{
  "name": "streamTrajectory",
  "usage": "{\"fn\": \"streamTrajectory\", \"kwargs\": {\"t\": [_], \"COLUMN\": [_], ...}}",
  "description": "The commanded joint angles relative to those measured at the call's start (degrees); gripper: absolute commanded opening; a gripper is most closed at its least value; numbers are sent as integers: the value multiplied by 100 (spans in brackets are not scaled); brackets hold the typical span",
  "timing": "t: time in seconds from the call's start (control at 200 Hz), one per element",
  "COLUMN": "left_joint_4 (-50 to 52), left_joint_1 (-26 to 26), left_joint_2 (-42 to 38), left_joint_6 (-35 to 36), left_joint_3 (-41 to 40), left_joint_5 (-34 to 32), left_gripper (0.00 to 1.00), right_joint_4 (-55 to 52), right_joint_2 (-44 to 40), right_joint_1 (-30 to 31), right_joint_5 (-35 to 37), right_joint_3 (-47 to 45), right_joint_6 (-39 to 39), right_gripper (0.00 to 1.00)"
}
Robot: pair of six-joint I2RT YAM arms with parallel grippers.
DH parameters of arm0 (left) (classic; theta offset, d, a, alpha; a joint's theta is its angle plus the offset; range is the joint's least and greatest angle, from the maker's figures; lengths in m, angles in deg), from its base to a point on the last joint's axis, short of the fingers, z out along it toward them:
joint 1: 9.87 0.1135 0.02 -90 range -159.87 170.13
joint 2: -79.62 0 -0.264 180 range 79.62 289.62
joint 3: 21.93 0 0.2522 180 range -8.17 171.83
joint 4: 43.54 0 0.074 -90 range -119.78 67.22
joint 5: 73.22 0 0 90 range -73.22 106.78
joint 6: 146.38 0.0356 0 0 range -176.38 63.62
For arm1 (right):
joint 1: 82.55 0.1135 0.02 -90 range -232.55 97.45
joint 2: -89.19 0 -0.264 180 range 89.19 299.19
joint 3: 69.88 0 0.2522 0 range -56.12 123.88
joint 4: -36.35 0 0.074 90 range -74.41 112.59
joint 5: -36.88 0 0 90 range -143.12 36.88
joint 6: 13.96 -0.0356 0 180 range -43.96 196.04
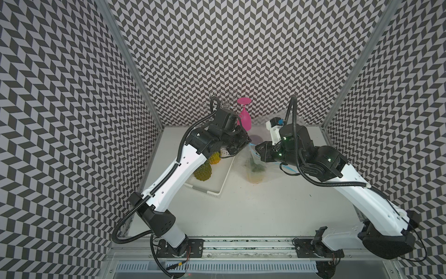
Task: Open the zip-top bag and take out the pineapple
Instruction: Pick up the pineapple from the zipper food storage bag.
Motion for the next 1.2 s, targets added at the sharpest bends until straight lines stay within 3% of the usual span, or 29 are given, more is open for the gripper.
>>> {"fn": "streamTrajectory", "kwargs": {"t": [0.0,0.26,0.626,0.761,0.911,1.197], "left_joint_4": [-184,-166,-165,-151,-219,-411], "left_joint_1": [-48,-101,-145,-158,-189,-368], "left_joint_2": [-97,-154,-141,-150,-277,-512], "left_joint_6": [-16,-51,-69,-60,-51,-262], "left_joint_3": [54,37,124,121,-184,-569], "left_joint_5": [-42,-101,-91,-86,-37,12], "left_gripper": [0,0,0,0,0,0], "right_joint_4": [569,836,965,953,887,1284], "right_joint_2": [-156,-110,-406,-572,-446,-100], "right_joint_1": [-21,-457,-670,-666,-560,-293], "right_joint_5": [-329,-713,-610,-346,-107,413], "right_joint_3": [-420,-810,-1687,-2134,-2037,-2123], "right_joint_6": [-302,-306,-346,-188,141,282], "right_gripper": [0,0,0,22,48,77]}}
